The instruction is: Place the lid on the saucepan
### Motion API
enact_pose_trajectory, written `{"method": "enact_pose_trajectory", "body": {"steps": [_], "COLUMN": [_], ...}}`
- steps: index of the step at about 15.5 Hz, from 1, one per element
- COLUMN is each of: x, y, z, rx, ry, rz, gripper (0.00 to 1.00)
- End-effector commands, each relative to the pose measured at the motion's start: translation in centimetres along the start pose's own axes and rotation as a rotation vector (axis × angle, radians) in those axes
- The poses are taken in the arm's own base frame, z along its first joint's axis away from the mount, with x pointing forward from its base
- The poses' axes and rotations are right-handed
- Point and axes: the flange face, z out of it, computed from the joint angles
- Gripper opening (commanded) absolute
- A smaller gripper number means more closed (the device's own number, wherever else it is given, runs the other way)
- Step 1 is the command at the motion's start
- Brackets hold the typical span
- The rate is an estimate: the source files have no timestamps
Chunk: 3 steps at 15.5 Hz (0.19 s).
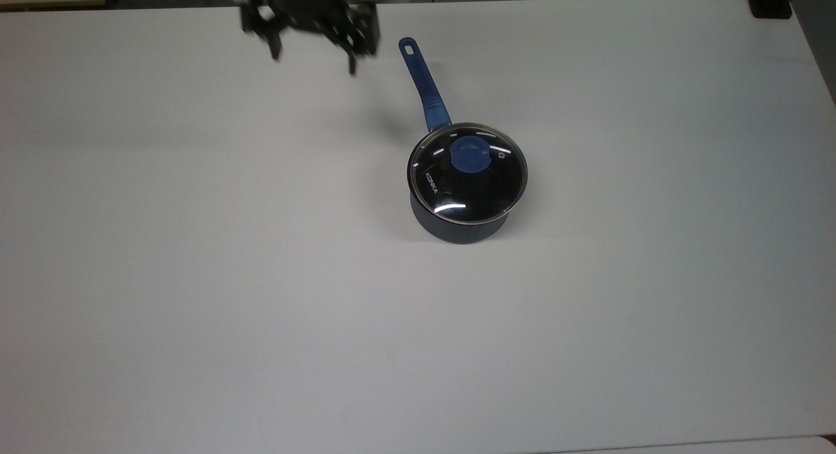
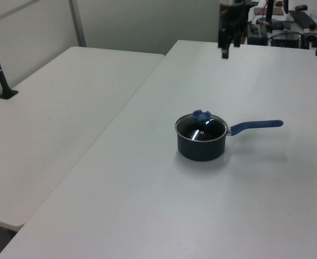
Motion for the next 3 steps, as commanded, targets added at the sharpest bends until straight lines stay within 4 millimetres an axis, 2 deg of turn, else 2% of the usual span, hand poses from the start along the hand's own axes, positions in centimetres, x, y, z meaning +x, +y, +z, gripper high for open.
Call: {"method": "enact_pose_trajectory", "body": {"steps": [1, 3], "x": [-1.94, -1.96], "y": [1.33, 1.16], "z": [-1.51, -1.52], "rx": [-0.002, -0.002], "ry": [-0.019, -0.019], "rz": [-0.014, -0.012], "gripper": [1.0, 1.0]}}
